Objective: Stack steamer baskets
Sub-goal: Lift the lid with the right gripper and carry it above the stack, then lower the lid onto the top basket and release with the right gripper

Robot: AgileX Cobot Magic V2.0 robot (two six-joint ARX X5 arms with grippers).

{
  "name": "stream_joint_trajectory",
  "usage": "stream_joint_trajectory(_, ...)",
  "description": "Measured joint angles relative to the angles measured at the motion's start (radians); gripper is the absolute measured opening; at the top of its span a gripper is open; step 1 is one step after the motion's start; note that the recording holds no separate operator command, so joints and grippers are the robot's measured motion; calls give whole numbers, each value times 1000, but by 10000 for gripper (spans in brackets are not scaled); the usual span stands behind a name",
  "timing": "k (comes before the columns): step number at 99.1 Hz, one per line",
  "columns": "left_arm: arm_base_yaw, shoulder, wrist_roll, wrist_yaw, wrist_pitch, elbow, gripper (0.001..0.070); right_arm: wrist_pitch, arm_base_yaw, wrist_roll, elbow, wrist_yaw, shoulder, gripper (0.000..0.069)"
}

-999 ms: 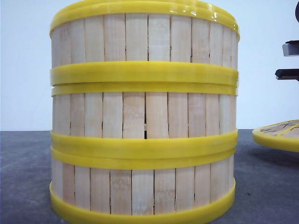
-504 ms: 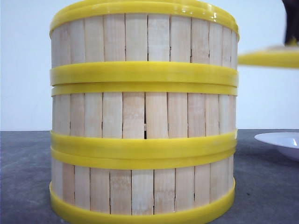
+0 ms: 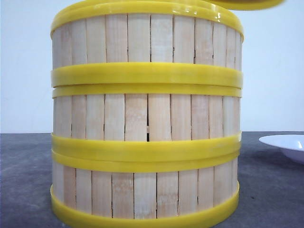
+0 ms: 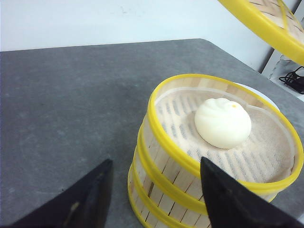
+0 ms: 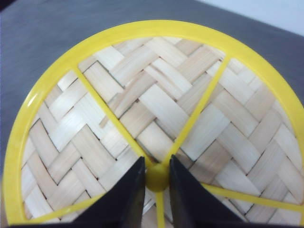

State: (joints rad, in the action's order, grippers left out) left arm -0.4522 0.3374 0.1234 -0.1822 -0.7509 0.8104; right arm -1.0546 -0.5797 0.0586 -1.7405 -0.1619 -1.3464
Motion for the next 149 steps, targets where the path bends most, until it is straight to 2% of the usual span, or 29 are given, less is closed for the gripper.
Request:
stream_joint_trajectory(24, 0, 0, 0, 0, 0, 0, 346, -31, -192, -3, 0, 9, -84, 60)
stream_joint_trajectory(42, 0, 0, 0, 0, -1, 0, 346, -71, -259, -14, 0, 74, -132, 59)
stream_joint_trajectory(60, 0, 0, 0, 0, -2, 0, 346, -115, -279, -26, 0, 86, -152, 59)
stream_joint_trajectory(149, 0, 0, 0, 0, -2, 0, 346, -115, -309, -37, 0, 110, -227, 59)
